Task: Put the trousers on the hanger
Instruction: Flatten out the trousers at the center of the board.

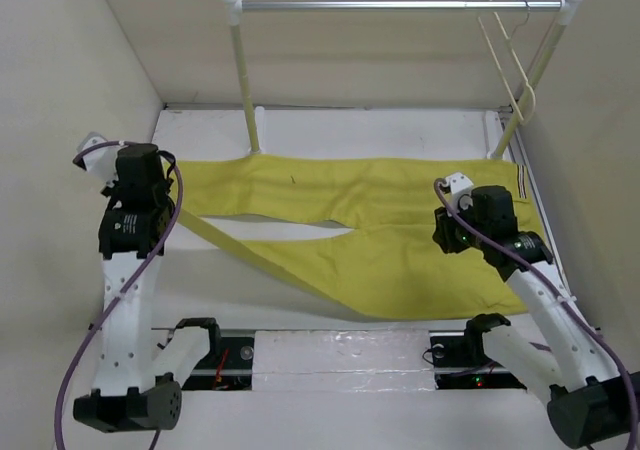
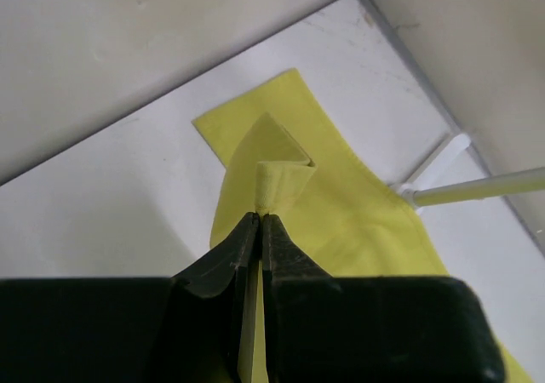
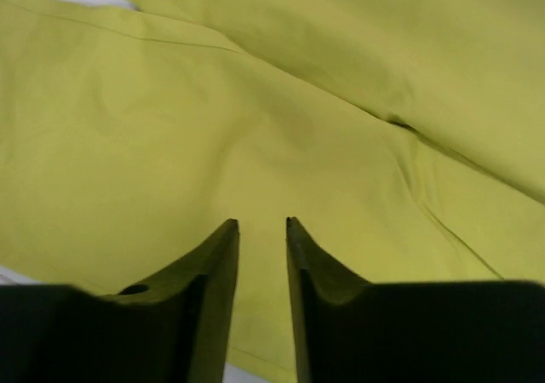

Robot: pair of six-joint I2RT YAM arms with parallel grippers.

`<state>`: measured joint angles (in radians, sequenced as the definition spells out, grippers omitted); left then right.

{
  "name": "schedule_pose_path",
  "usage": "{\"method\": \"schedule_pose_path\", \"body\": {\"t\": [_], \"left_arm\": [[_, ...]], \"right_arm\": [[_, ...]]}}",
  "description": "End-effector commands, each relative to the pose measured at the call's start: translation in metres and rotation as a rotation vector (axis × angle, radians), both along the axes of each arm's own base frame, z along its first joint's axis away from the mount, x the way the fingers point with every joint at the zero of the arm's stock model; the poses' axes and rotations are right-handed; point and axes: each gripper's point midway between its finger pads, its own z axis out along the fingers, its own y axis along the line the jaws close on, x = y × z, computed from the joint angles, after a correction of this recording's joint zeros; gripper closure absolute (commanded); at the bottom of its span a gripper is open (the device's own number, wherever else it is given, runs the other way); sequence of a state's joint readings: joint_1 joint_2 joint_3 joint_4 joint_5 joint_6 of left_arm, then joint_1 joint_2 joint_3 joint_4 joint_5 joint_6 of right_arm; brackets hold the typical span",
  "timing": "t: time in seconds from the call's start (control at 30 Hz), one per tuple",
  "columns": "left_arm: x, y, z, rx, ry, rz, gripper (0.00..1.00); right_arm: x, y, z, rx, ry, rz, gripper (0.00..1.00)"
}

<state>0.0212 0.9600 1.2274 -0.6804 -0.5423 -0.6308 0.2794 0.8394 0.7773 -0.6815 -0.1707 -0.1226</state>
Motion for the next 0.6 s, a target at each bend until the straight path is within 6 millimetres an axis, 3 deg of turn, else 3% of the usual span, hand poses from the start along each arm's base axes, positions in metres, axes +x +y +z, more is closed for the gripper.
{"method": "schedule_pose_path", "body": {"t": [0.0,0.03,0.13,0.23,0.33,0.43,0.5,0.57], "left_arm": [[-0.026,0.011,0.063,0.005,-0.211,0.088,1.0],[-0.03,0.012,0.075,0.004,-0.243,0.093,1.0],[-0.041,0.014,0.092,0.02,-0.289,0.102,1.0],[-0.048,0.019,0.092,0.056,-0.294,0.123,1.0],[-0.043,0.016,0.099,0.063,-0.34,0.099,1.0],[-0.029,0.002,0.108,0.047,-0.379,-0.001,1.0],[-0.019,-0.018,0.109,0.013,-0.395,-0.118,1.0],[-0.012,-0.031,0.091,-0.025,-0.371,-0.189,1.0]], "right_arm": [[0.003,-0.031,0.0,-0.041,0.03,-0.062,0.63],[0.003,-0.038,-0.008,-0.044,0.054,-0.088,0.57],[0.013,-0.069,-0.016,-0.034,0.076,-0.202,0.53],[0.021,-0.083,-0.02,0.0,0.111,-0.291,0.53],[0.023,-0.104,-0.04,0.037,0.17,-0.4,0.53],[0.024,-0.136,-0.055,0.01,0.229,-0.515,0.55],[0.022,-0.167,-0.053,-0.01,0.255,-0.637,0.57],[0.008,-0.195,-0.059,0.009,0.32,-0.772,0.59]]}}
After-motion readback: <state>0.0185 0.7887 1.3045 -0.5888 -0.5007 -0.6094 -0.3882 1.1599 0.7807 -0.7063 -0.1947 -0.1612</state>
